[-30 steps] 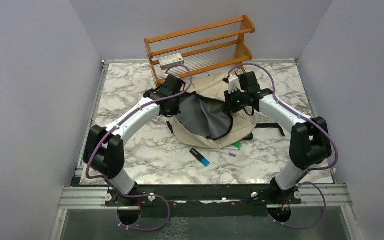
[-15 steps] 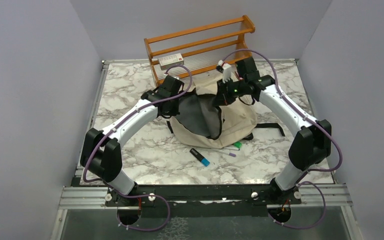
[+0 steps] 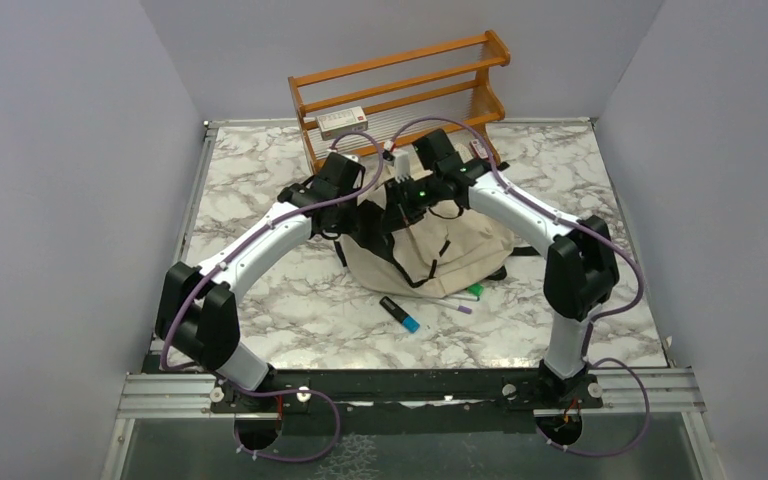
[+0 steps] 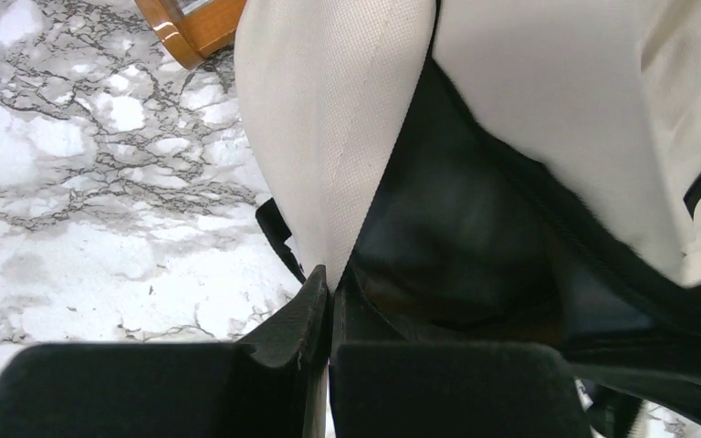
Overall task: Pack the student bag
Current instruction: Zip the student bag at the center of the board.
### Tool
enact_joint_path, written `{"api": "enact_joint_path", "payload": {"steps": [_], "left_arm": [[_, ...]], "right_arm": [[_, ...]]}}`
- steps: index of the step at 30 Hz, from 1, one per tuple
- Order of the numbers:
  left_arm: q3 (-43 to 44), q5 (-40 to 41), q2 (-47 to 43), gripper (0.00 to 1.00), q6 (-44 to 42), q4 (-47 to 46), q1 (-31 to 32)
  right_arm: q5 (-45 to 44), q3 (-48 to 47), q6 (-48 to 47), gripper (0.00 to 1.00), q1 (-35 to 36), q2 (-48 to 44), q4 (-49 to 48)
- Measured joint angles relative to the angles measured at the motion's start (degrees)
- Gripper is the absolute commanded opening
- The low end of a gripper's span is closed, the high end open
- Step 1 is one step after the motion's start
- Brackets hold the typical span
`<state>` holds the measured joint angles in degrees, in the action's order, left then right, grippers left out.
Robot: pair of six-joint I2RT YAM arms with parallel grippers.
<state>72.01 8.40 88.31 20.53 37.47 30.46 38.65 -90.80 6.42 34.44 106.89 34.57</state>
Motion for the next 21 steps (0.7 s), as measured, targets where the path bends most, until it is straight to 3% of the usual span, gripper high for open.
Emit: {"api": "enact_joint_path", "payload": {"steps": [21], "left_arm": [[-1.8,-1.5,-1.2,0.0,-1.7,-0.4,0.0]], "right_arm": [[-4.2,-5.3,5.6,0.05,1.2,8.1,-11.8]]}}
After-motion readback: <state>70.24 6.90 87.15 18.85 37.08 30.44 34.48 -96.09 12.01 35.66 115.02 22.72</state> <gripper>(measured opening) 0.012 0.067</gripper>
